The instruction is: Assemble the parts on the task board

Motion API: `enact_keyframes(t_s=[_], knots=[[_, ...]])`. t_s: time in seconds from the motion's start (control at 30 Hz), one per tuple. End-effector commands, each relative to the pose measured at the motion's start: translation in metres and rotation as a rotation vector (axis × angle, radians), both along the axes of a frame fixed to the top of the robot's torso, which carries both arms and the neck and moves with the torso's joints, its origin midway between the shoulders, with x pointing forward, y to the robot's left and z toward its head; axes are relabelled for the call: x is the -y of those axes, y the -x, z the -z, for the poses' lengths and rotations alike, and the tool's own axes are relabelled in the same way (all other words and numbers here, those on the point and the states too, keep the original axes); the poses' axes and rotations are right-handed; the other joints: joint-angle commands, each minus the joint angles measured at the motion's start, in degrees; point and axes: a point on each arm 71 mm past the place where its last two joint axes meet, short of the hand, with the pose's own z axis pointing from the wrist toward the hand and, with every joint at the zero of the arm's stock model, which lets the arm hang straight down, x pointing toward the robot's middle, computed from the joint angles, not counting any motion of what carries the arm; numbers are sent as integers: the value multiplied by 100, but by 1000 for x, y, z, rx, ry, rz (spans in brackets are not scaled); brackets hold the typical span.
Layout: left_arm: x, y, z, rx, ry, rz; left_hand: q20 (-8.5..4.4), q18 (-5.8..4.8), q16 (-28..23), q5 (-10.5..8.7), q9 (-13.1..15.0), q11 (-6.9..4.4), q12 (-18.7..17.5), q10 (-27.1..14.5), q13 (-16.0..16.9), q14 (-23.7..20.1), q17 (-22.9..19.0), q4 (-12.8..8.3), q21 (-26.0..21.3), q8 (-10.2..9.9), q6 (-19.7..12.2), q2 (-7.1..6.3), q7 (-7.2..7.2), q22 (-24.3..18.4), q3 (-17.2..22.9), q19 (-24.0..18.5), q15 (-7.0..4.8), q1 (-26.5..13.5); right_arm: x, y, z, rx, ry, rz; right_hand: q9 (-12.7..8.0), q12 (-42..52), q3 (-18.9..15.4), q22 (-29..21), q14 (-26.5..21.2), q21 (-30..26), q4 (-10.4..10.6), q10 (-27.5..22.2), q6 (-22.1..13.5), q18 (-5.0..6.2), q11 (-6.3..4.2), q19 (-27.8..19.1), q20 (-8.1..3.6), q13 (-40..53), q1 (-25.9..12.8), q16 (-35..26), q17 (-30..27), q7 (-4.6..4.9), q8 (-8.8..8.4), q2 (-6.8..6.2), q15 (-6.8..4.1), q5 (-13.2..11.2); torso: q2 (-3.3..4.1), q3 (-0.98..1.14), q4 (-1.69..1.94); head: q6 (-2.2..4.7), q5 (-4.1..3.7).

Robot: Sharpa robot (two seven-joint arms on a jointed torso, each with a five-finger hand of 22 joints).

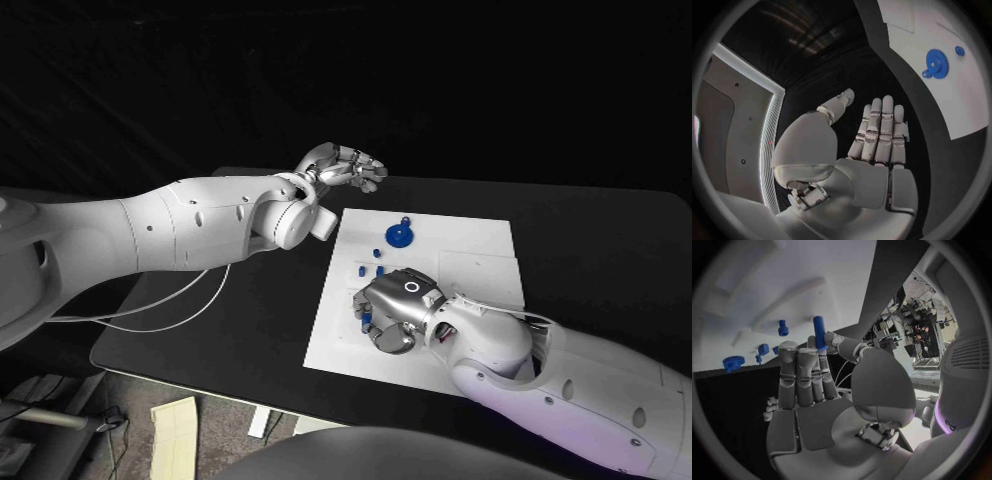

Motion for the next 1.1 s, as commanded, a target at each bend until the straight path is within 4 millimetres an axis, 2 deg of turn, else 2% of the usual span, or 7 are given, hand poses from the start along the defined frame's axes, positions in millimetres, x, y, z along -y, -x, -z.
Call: enact_keyframes(t_s=[0.03,0.6,1.1], knots=[[2,0,-2,3,10,11,7,118,-39,13,-5,-8,0,-28,-9,2,7,48,-26,40,-45,-5,15,6,1,42,31,-51,0,0,3,-4,22,-9,10,36,40,92,-13,24,-10,214,24,397,-28,-9,-51,13,-2,18,-8,1,35,41,-38,13,0,-1,-2,-1,0],[1,0,-2,1,9,11,7,120,-48,13,-8,-8,1,-30,-10,2,18,51,-31,42,-47,-4,15,11,1,43,31,-50,3,-3,5,70,73,-8,18,40,51,93,-12,29,-29,208,27,397,-28,-13,-54,22,3,18,-10,-1,35,32,-38,13,-1,4,-1,-24,3],[2,0,-2,0,9,12,8,120,-56,12,-10,-7,1,-32,-10,3,28,56,-35,44,-48,-5,15,15,-1,45,32,-52,0,2,12,27,89,-28,24,44,53,94,-11,34,-36,205,31,397,-27,-17,-53,29,-2,18,-12,-2,34,25,-38,13,0,3,2,-39,6]])
